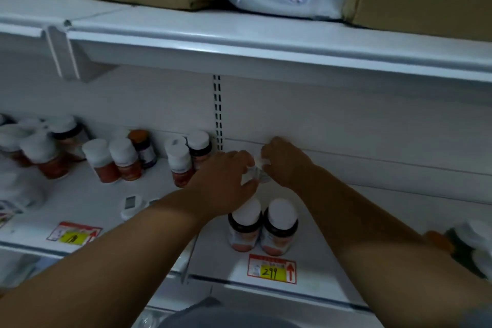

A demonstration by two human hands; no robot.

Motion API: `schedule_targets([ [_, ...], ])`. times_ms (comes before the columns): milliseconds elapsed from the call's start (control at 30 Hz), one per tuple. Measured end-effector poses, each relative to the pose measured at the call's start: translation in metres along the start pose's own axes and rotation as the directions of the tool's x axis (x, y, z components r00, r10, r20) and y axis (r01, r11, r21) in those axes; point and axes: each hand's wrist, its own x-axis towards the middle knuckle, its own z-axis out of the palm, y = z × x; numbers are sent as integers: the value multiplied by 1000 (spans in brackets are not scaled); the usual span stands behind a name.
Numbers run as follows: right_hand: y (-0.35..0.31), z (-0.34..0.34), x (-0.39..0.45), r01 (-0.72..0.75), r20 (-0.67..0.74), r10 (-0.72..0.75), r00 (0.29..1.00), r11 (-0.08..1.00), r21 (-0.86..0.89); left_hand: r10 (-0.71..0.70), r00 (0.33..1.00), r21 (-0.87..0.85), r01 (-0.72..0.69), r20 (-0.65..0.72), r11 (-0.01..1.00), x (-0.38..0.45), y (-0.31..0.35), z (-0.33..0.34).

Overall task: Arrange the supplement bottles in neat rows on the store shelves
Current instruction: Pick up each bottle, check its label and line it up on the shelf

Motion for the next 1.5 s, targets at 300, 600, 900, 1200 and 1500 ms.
schedule_targets([
  [300, -4, -40, -26, -158, -227, 289, 930, 872, 464, -76, 991, -147, 92, 111, 985, 16, -13, 5],
  [600, -8, -106, -114, 65, -136, 209, 968, 316, 947, -47, 987, -492, -35, -153, 870, -1, 60, 5],
  [900, 34, -119, -198, 29, -184, 254, 949, 513, 858, -161, 986, -669, 144, 36, 729, -29, 147, 43],
  [1200, -35, -98, -187, 119, -130, -26, 991, 606, 787, -416, 909, -811, 274, 42, 517, -123, 135, 23],
  [1500, -250, -55, -132, 287, -106, -341, 934, 540, 791, -608, 785, -759, 322, -121, 566, -264, 21, -68],
])
